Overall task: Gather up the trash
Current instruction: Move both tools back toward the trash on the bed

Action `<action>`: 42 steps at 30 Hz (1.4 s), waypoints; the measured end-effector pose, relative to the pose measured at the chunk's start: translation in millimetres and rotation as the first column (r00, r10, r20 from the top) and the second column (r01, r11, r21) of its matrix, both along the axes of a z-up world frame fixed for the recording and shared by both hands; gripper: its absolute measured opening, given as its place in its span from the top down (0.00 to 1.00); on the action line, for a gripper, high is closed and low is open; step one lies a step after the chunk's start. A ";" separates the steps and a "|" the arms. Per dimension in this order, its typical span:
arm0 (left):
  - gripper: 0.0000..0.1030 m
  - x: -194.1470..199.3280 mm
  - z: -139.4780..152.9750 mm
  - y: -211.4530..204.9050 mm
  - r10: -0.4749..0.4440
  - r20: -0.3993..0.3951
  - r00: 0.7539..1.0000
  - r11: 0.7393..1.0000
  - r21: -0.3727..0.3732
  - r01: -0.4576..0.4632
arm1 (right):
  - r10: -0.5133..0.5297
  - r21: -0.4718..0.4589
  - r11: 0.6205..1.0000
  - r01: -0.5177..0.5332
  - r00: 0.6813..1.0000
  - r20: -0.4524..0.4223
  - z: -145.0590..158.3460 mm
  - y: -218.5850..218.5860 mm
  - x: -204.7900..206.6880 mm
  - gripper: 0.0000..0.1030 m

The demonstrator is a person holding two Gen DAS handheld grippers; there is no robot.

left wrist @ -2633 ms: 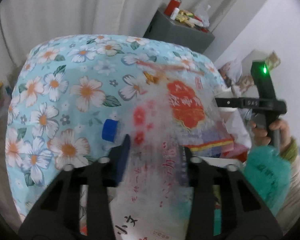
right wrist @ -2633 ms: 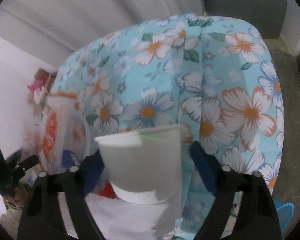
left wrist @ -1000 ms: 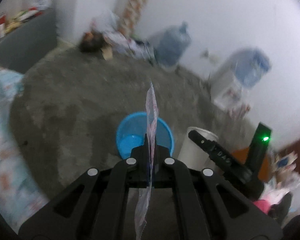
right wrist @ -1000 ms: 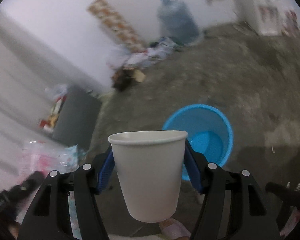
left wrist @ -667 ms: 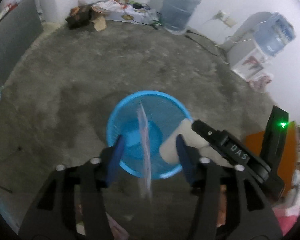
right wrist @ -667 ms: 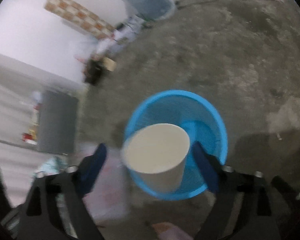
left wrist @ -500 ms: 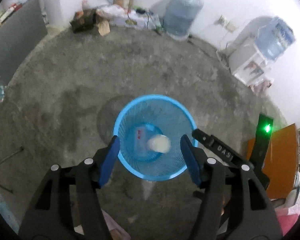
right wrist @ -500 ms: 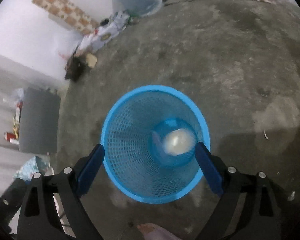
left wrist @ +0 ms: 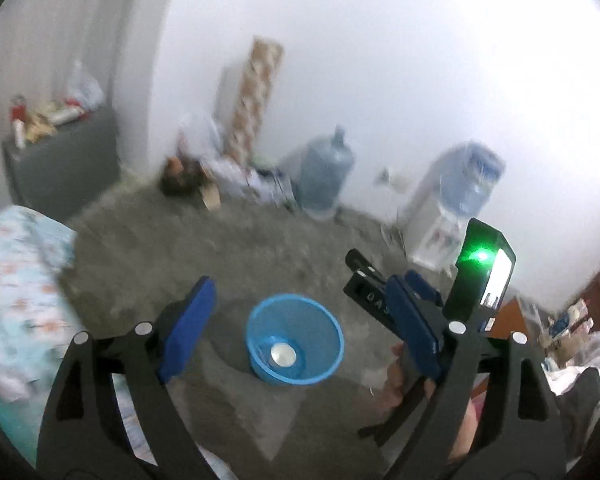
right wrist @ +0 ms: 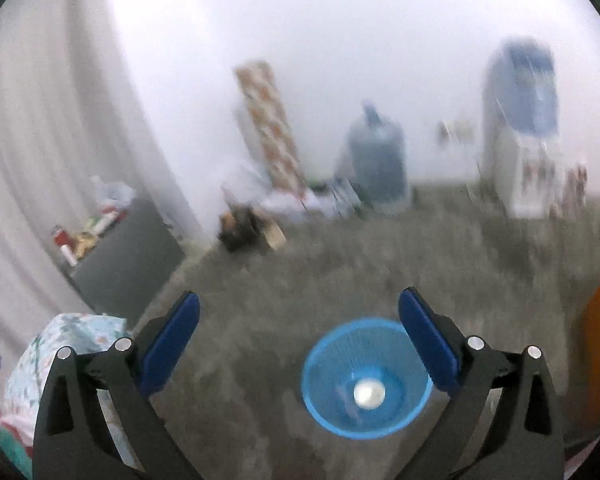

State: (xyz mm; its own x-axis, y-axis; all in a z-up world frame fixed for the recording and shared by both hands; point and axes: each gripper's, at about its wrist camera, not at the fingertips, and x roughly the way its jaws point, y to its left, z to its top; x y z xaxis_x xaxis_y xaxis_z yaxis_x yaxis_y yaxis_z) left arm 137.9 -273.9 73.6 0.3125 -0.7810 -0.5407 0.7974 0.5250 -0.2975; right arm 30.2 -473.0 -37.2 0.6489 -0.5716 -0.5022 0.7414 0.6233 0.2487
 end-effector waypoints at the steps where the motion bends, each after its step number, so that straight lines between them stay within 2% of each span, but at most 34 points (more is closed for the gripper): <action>1: 0.19 -3.8 11.1 23.3 0.032 0.015 0.999 0.999 -0.024 -0.032 | 0.016 -0.038 0.999 -0.016 1.000 0.011 13.5 13.3 0.8 0.06; 3: 0.18 -8.6 24.3 66.4 0.099 0.015 0.995 0.993 -0.068 -0.098 | 0.053 -0.113 0.992 -0.048 0.998 0.040 33.8 42.3 1.8 0.06; 7: 0.14 -13.8 39.5 153.9 0.258 0.016 0.966 0.956 -0.146 -0.253 | 0.179 -0.192 0.968 -0.160 0.980 0.088 59.5 94.5 10.7 0.06; 9: 0.14 -16.7 43.3 195.6 0.339 0.027 0.940 0.930 -0.159 -0.331 | 0.251 -0.202 0.952 -0.232 0.965 0.079 66.2 114.1 19.4 0.06; 11: 0.14 -18.6 44.5 239.2 0.427 0.040 0.903 0.894 -0.169 -0.415 | 0.321 -0.198 0.932 -0.302 0.944 0.074 71.5 136.4 29.7 0.06; 12: 0.14 -19.2 44.4 254.1 0.456 0.043 0.889 0.880 -0.173 -0.442 | 0.370 -0.186 0.917 -0.353 0.926 0.069 72.6 149.0 36.5 0.06; 15: 0.14 -20.1 38.5 304.6 0.567 0.040 0.823 0.816 -0.164 -0.554 | 0.481 -0.144 0.871 -0.470 0.875 0.049 73.3 178.1 55.1 0.06; 19: 0.14 -14.8 30.4 353.2 0.652 0.010 0.758 0.751 -0.146 -0.644 | 0.585 -0.092 0.807 -0.583 0.811 -0.005 70.1 214.6 81.3 0.06; 24: 0.14 -13.1 23.6 398.6 0.709 -0.009 0.705 0.697 -0.141 -0.703 | 0.691 0.049 0.723 -0.690 0.723 -0.019 67.4 251.4 105.1 0.06; 27: 0.14 -10.8 18.5 414.7 0.738 -0.031 0.674 0.664 -0.150 -0.733 | 0.710 0.072 0.704 -0.707 0.702 -0.056 60.1 271.0 108.7 0.06; 31: 0.14 -12.5 11.2 435.8 0.765 -0.026 0.644 0.635 -0.143 -0.759 | 0.709 0.044 0.705 -0.708 0.700 -0.083 56.9 278.7 105.5 0.06; 33: 0.14 -13.0 9.4 442.8 0.777 -0.021 0.629 0.620 -0.140 -0.772 | 0.724 0.039 0.690 -0.723 0.686 -0.074 53.1 278.3 104.9 0.06; 37: 0.14 -15.0 -1.4 460.4 0.793 -0.033 0.608 0.599 -0.134 -0.789 | 0.746 0.109 0.665 -0.739 0.664 -0.043 47.0 272.5 109.4 0.06; 39: 0.14 -14.6 -7.1 467.1 0.794 -0.043 0.606 0.597 -0.131 -0.791 | 0.768 0.173 0.630 -0.757 0.641 0.006 44.4 271.0 113.2 0.06; 42: 0.14 -14.1 -15.1 474.5 0.786 -0.062 0.615 0.604 -0.137 -0.785 | 0.805 0.229 0.558 -0.798 0.587 0.084 42.4 272.0 117.0 0.06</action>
State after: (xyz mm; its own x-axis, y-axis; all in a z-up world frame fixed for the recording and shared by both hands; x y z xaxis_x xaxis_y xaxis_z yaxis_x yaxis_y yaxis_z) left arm 123.7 200.6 58.6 0.8437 -0.2975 -0.4469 0.0990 0.9044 -0.4150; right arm 147.1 -201.0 5.2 0.7679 0.3047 -0.5634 -0.0273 0.8944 0.4464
